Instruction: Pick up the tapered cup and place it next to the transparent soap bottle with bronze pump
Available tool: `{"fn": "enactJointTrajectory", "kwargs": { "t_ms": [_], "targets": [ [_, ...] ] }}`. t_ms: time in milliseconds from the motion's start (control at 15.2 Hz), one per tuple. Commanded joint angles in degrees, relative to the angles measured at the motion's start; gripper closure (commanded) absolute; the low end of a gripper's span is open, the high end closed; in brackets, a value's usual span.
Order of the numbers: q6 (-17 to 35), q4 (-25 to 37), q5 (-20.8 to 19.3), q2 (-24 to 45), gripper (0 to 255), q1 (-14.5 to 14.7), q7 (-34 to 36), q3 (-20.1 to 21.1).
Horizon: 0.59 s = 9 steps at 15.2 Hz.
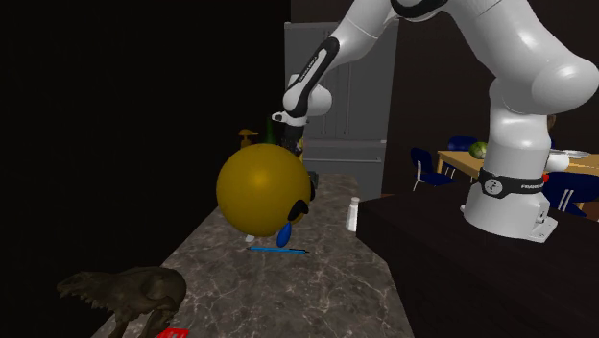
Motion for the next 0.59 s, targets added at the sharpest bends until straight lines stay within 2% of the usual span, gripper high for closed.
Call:
{"fn": "enactJointTrajectory", "kwargs": {
  "t_ms": [0,528],
  "targets": [
    [0.93,0.22,0.43,1.10,255,-0.34,-0.28,0.44],
    [4.64,1.59,2.05,6.07,255,-1.84,-1.42,2.42]
  ]
}}
